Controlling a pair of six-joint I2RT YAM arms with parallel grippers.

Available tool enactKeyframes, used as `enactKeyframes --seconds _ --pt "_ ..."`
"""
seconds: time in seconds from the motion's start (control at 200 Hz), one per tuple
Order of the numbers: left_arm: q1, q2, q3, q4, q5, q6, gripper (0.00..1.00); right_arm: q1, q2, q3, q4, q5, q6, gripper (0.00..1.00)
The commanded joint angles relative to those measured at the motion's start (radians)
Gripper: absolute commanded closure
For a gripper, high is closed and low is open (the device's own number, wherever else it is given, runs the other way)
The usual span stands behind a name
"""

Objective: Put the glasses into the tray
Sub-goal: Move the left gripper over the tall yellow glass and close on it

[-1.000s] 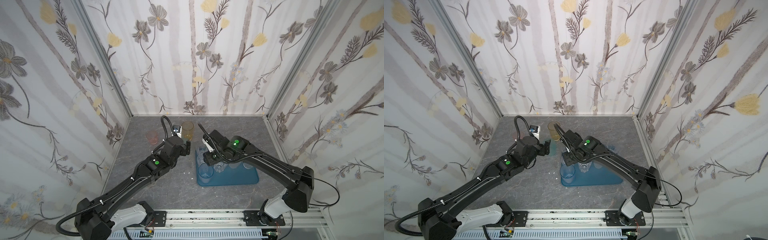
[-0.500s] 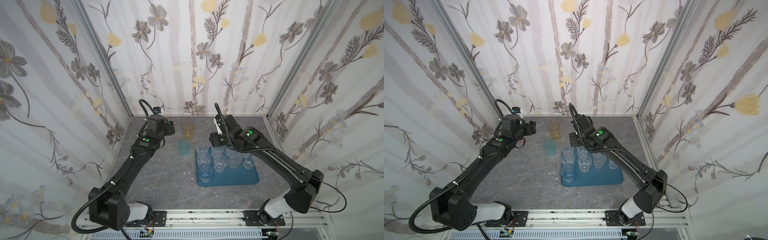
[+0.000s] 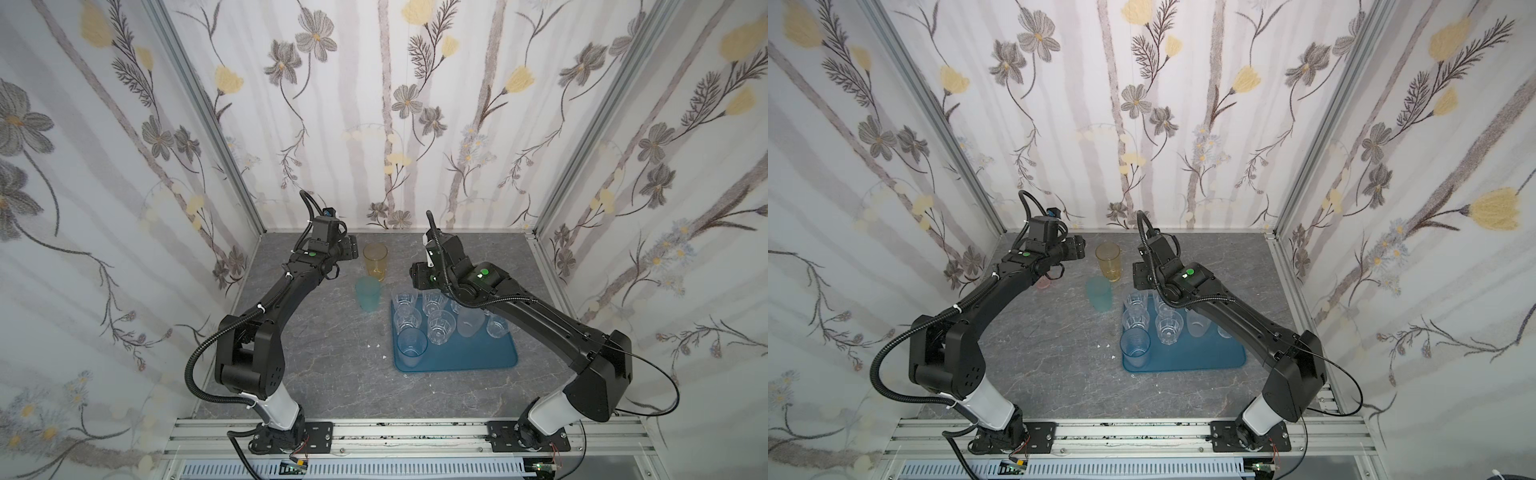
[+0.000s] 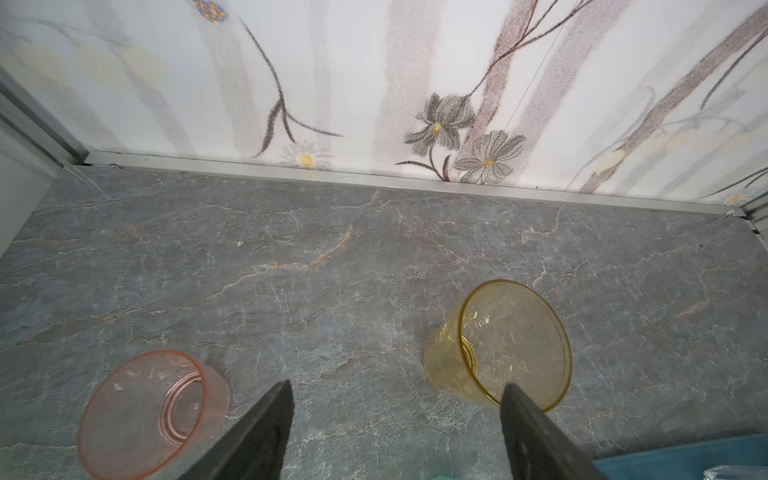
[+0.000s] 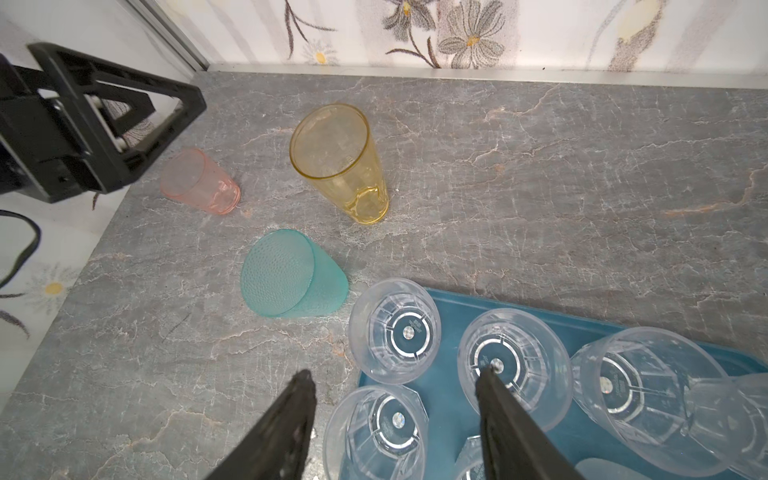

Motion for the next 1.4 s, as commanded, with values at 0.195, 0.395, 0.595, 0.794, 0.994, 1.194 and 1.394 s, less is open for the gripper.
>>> enactKeyframes --seconds 0.195,0.395,0.595,0.794,0.994,1.194,1.394 --pt "0.029 0.035 0.005 0.012 0.063 0.027 0.19 0.001 -0.013 -0.043 0.066 -0.006 0.028 0.38" --pt "0.034 0.042 0.005 0.011 0.145 0.022 0.19 0.000 -0.008 -0.039 0.066 -0.023 0.043 0.38" --pt "0.036 0.050 0.008 0.009 0.180 0.021 0.19 0.001 -0.014 -0.054 0.071 -0.024 0.063 0.38" --pt "0.036 0.073 0.029 0.009 0.189 0.017 0.21 0.002 -0.012 -0.057 0.073 -0.035 0.068 0.38" --pt "0.035 0.141 0.089 0.007 0.258 -0.028 0.29 0.002 -0.013 -0.068 0.077 -0.038 0.077 0.38" --pt "0.018 0.186 0.117 0.006 0.306 -0.044 0.36 0.003 -0.024 -0.099 0.087 -0.031 0.081 0.38" --pt "0.002 0.216 0.120 0.003 0.309 -0.045 0.41 0.003 -0.019 -0.101 0.095 -0.038 0.086 0.38"
